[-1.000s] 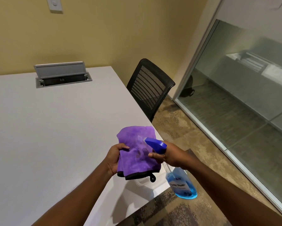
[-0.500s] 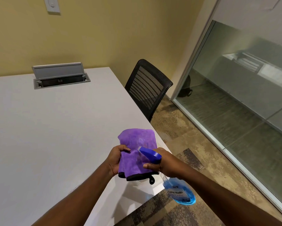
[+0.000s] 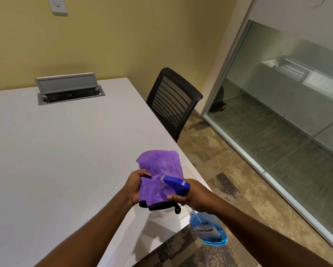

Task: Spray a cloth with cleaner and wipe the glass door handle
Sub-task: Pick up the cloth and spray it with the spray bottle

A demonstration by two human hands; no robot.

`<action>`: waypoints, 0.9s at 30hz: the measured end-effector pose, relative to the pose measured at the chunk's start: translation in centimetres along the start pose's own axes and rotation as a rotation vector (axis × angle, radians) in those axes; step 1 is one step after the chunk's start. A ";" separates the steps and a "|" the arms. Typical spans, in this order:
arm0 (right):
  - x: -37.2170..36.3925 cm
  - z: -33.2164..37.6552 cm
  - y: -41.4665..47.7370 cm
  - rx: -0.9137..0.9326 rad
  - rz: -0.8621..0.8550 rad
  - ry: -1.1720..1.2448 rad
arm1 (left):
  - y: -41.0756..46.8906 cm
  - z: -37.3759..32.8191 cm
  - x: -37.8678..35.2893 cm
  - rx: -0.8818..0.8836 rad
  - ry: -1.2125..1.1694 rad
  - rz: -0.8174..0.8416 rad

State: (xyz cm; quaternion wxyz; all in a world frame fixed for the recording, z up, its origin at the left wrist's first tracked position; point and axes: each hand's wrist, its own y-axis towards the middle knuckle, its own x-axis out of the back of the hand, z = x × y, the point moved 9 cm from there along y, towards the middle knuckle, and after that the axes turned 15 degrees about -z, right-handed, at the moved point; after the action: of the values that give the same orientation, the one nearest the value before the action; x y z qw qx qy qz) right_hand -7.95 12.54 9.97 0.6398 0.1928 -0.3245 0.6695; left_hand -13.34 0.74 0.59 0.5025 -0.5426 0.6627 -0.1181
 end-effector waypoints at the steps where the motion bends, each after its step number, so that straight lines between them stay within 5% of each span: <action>1: 0.0 0.1 -0.1 -0.001 0.007 -0.005 | 0.0 0.0 0.0 -0.001 0.001 -0.004; 8: 2.5 0.7 0.4 -0.019 0.007 0.066 | 0.1 -0.3 1.0 -0.013 -0.036 -0.035; 27: 6.4 -3.9 6.2 -0.094 -0.565 0.513 | -1.4 -0.8 4.2 -0.035 -0.072 -0.140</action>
State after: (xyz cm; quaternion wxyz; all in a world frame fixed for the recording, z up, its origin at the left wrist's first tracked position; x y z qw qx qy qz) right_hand -14.13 20.10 10.32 0.8676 0.0711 -0.1185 0.4777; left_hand -12.75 -3.57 -0.33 0.5069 -0.6002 0.6067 -0.1216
